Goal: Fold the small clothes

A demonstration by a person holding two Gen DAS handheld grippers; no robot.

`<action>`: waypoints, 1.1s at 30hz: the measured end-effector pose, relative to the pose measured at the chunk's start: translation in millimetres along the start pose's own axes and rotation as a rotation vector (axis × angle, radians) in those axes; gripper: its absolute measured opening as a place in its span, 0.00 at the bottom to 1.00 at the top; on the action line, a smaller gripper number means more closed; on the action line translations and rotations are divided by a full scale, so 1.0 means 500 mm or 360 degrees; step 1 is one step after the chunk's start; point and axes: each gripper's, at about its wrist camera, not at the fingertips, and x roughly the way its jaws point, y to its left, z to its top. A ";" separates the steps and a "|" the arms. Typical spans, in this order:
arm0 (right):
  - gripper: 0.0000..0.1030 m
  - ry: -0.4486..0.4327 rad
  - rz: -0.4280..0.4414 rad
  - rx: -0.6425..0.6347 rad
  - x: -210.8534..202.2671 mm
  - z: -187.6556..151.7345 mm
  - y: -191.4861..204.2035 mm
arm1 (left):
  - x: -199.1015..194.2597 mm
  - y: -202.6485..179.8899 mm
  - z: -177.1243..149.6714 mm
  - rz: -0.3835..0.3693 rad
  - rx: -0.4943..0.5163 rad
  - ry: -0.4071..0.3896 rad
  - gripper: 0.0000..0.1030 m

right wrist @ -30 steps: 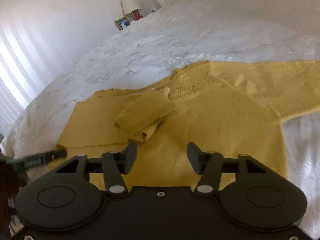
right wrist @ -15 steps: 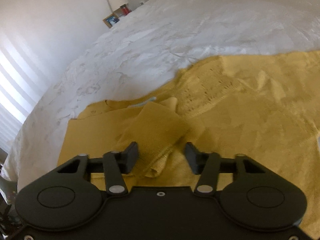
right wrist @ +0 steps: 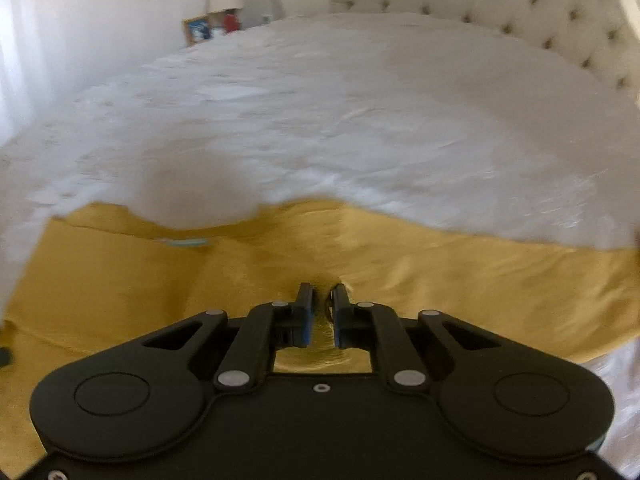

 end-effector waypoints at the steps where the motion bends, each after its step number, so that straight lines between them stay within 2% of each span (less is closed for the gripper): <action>1: 0.15 0.0003 -0.0033 -0.0007 0.009 0.000 -0.008 | 0.002 0.001 0.000 0.0001 0.0006 0.0000 0.67; 6: 0.19 0.0109 -0.0173 -0.0015 0.056 -0.016 -0.045 | 0.005 0.000 -0.003 0.0003 0.0023 -0.0002 0.68; 8: 0.31 0.0064 -0.0224 -0.0001 0.048 -0.024 -0.041 | 0.005 0.002 -0.002 -0.0001 0.0019 -0.0001 0.68; 9: 0.49 0.0032 -0.0230 0.0013 0.042 -0.027 -0.036 | 0.005 0.003 -0.002 -0.0004 0.0015 -0.0001 0.68; 10: 0.61 -0.0002 -0.0204 0.0029 0.034 -0.028 -0.028 | 0.005 0.005 -0.002 -0.0005 0.0012 -0.0001 0.68; 11: 0.66 -0.0035 -0.0170 0.0029 0.027 -0.030 -0.014 | 0.005 0.005 -0.001 -0.0005 0.0009 -0.0001 0.68; 13: 0.67 -0.0079 -0.0102 -0.0020 0.018 -0.030 0.025 | 0.004 0.005 -0.001 -0.0004 0.0009 -0.0001 0.68; 18: 0.73 -0.0127 0.0206 -0.0162 0.016 -0.026 0.158 | -0.012 0.014 0.002 0.0007 -0.0061 -0.0047 0.68; 23: 0.74 -0.0087 0.0398 -0.0281 0.052 -0.027 0.281 | -0.020 0.036 0.009 0.0079 -0.0107 -0.0075 0.68; 26: 0.75 0.0014 0.0526 -0.0281 0.091 -0.039 0.339 | -0.025 0.047 0.012 0.0091 -0.0137 -0.0089 0.69; 27: 0.79 0.0062 0.0589 -0.0268 0.105 -0.046 0.354 | -0.026 0.048 0.012 0.0093 -0.0139 -0.0091 0.69; 28: 0.87 0.0077 0.0654 -0.0270 0.115 -0.054 0.372 | -0.027 0.048 0.013 0.0094 -0.0142 -0.0093 0.69; 29: 0.89 0.0054 0.0695 -0.0296 0.111 -0.061 0.387 | -0.027 0.049 0.012 0.0093 -0.0143 -0.0093 0.69; 31: 0.89 0.0028 0.0805 -0.0346 0.102 -0.063 0.401 | -0.027 0.048 0.011 0.0088 -0.0147 -0.0092 0.68; 33: 0.86 0.0000 0.0855 -0.0335 0.089 -0.060 0.388 | -0.028 0.048 0.009 0.0084 -0.0151 -0.0091 0.69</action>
